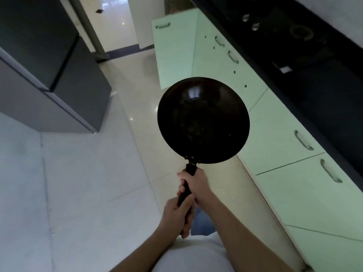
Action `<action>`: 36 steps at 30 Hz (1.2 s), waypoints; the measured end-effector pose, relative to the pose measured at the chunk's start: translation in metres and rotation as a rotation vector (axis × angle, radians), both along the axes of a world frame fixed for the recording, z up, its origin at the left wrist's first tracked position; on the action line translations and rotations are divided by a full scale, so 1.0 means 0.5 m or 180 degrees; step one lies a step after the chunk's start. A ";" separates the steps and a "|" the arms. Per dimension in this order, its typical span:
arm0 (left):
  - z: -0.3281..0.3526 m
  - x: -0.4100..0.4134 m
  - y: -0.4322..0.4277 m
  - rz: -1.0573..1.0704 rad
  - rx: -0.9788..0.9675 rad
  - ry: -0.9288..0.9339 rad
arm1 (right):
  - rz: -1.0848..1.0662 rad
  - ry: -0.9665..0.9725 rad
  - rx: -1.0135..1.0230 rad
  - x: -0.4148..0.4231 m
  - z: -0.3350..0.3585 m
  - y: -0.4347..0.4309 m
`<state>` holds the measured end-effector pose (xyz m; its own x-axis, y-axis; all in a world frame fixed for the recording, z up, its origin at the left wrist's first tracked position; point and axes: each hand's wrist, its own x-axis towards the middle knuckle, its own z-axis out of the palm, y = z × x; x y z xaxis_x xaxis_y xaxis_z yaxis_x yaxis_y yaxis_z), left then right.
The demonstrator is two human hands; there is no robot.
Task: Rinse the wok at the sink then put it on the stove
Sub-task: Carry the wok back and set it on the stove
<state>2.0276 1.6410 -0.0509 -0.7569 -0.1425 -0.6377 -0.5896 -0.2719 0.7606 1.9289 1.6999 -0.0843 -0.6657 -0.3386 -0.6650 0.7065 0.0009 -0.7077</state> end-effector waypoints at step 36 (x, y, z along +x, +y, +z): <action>-0.018 -0.776 -0.614 0.1540 -0.0032 -0.0147 | 0.1672 0.0204 -0.0091 -0.810 0.008 -0.714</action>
